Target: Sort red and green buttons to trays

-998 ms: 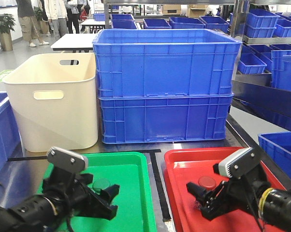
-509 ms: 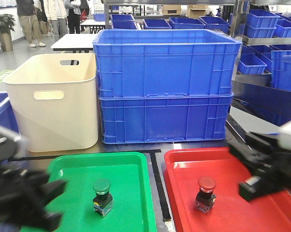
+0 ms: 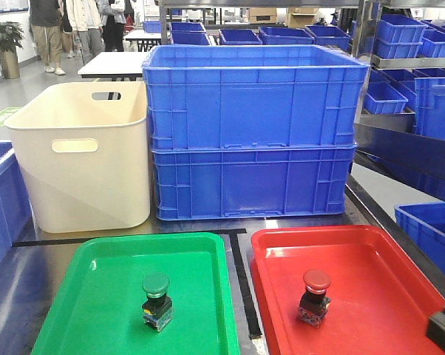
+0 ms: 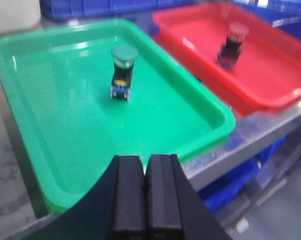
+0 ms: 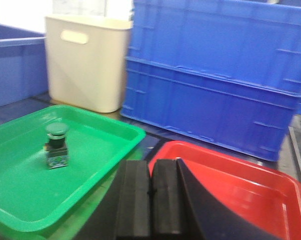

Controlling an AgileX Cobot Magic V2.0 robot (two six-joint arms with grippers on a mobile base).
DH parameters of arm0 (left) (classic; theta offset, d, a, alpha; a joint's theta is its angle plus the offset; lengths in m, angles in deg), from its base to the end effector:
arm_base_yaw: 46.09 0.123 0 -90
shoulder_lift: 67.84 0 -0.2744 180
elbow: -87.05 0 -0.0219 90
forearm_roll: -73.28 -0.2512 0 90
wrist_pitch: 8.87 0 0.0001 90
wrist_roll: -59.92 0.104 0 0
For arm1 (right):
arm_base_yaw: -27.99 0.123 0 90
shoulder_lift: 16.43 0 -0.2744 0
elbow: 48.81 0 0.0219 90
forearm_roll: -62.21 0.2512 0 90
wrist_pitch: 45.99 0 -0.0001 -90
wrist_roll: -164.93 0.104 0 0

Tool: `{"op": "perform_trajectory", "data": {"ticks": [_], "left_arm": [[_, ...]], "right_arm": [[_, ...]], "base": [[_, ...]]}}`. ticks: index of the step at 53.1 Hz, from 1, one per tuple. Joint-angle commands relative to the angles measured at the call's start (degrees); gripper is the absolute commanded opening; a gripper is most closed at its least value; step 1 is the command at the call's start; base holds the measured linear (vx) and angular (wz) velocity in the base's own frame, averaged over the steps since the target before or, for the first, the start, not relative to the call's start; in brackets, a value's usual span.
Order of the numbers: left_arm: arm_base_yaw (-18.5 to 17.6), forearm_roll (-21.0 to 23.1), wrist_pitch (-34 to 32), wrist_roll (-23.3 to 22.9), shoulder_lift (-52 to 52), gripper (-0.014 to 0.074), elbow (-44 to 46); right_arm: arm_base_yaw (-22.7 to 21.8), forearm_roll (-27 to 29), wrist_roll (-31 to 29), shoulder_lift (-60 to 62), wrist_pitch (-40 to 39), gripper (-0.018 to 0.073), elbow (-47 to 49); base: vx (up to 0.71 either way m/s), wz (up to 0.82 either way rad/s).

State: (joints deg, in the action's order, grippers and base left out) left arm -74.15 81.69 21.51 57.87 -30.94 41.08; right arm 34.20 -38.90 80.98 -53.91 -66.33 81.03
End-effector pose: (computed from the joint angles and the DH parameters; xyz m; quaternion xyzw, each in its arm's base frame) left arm 0.1045 -0.0644 0.3001 0.1558 0.8188 -0.2060 0.5127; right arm 0.1255 0.0492 0.3193 -0.1937 0.6904 0.1268 0.6854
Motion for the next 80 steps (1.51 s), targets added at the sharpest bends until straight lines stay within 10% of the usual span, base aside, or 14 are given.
{"op": "perform_trajectory", "data": {"ticks": [1, 37, 59, 80], "left_arm": [[-0.30, 0.93, -7.87, -0.14, -1.95, -0.0003, 0.00], [-0.25, -5.53, -7.53, 0.44, -2.43, -0.0003, -0.73], [17.04, -8.08, -48.74, -0.18, -18.11, -0.0003, -28.96], [23.23, -8.41, -31.97, 1.38, -30.39, -0.0003, -32.97]], "right_arm": [[-0.11, -0.56, 0.45, 1.35, 2.41, -0.0010, 0.21], [-0.11, -0.56, 0.45, 1.55, 2.08, -0.0010, -0.18], [-0.11, -0.56, 0.45, 1.55, 2.08, -0.0010, -0.18], [-0.11, -0.56, 0.39, 1.47, 1.68, -0.0010, -0.18]], "base": [[0.00, 0.00], [0.00, 0.00], [0.00, 0.00], [0.00, 0.00]]}}
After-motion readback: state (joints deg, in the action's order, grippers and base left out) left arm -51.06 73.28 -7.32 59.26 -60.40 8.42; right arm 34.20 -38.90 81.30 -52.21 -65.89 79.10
